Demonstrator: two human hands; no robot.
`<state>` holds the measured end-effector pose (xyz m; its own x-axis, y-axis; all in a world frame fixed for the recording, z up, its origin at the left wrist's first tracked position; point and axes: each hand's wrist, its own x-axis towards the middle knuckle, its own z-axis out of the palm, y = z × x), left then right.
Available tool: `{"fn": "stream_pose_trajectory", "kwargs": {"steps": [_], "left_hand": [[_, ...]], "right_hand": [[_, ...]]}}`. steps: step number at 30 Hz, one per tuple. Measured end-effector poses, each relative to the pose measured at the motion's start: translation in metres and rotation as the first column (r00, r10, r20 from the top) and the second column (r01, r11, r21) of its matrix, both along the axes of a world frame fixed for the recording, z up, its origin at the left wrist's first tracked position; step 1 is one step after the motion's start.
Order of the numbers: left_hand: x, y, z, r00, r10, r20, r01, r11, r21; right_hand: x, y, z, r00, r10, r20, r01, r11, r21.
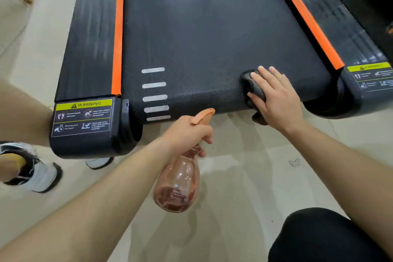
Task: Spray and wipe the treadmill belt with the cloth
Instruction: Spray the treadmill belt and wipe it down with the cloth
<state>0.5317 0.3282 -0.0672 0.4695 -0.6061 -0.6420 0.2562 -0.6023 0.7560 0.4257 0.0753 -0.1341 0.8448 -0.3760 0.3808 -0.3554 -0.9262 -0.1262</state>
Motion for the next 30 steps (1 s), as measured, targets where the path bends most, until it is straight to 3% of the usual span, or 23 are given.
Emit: {"fn": "stream_pose_trajectory", "kwargs": {"steps": [6,9,15,18,23,26,30], "left_hand": [[-0.008,-0.014,-0.004,0.997,-0.055,0.062,0.052,0.998,0.047],[0.001,-0.011,0.001,0.994,-0.031,0.102,0.032,0.999,0.0],[0.034,-0.007,0.023,0.978,0.205,0.041,-0.192,0.96,-0.204],[0.039,-0.011,0.021,0.98,0.2,0.015,-0.193,0.96,-0.203],[0.031,-0.015,0.011,0.988,0.15,0.02,-0.145,0.974,-0.173],[0.03,-0.017,0.015,0.989,0.145,0.012,-0.141,0.978,-0.151],[0.044,-0.031,0.029,0.985,0.17,0.011,-0.164,0.965,-0.205]], "right_hand": [[-0.005,0.003,-0.008,0.998,-0.034,0.061,0.034,0.999,0.015],[0.016,0.014,0.004,0.994,-0.022,0.108,0.021,1.0,0.013],[0.065,0.087,-0.012,0.937,0.348,-0.015,-0.337,0.896,-0.289],[0.049,0.052,-0.016,0.893,0.444,-0.067,-0.436,0.823,-0.365],[-0.004,-0.034,-0.011,0.986,0.163,-0.042,-0.169,0.946,-0.275],[0.017,-0.004,-0.005,0.999,-0.046,0.029,0.051,0.976,-0.213],[0.061,0.064,-0.008,0.992,0.125,-0.014,-0.125,0.966,-0.226]]}}
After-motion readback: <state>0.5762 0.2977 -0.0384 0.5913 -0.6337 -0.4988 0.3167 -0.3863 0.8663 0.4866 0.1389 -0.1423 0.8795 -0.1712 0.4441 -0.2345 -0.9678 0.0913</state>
